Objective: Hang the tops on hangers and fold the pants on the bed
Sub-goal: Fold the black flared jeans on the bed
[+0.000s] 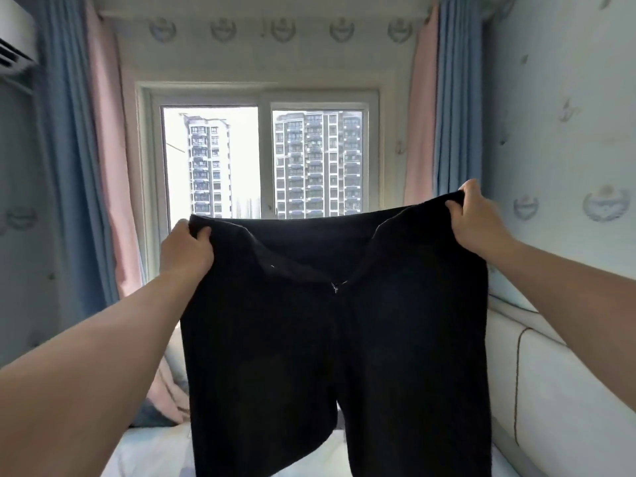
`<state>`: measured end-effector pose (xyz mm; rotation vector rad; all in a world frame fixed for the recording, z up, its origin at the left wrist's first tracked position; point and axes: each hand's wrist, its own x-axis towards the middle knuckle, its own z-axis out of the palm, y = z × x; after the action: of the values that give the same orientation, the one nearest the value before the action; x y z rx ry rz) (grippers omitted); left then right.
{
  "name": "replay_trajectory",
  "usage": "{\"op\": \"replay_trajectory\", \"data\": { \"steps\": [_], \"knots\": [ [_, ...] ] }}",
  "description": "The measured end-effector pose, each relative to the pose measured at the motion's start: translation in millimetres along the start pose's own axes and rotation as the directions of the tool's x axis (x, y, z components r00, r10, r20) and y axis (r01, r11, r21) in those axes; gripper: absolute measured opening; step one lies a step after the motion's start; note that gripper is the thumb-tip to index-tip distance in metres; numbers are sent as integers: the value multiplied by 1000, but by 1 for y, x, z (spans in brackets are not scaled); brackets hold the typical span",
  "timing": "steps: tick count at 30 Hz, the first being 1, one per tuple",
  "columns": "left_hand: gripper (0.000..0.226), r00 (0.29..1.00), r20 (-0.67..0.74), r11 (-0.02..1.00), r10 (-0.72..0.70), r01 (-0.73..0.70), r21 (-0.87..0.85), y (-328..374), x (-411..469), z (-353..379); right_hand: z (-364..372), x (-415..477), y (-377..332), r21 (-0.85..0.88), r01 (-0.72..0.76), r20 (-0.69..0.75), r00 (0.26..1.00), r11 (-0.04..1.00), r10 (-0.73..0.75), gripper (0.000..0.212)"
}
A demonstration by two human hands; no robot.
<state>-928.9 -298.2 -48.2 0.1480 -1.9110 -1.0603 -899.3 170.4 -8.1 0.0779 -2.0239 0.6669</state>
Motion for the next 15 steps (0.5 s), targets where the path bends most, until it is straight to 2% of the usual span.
{"op": "replay_trajectory", "data": {
  "steps": [4, 7, 15],
  "knots": [
    [32, 1000, 1, 1000, 6, -6, 18, 13, 14, -2, -8, 14, -9, -21, -2, -14, 1000, 1000, 1, 17],
    [22, 999, 3, 999, 38, -38, 9, 17, 20, -2, -14, 19, -11, -26, -26, -3, 1000, 999, 26, 15],
    [14, 997, 23, 995, 78, -76, -64, 22, 23, 2, -25, 24, -6, -59, -26, -23, 999, 998, 24, 15]
  ]
}}
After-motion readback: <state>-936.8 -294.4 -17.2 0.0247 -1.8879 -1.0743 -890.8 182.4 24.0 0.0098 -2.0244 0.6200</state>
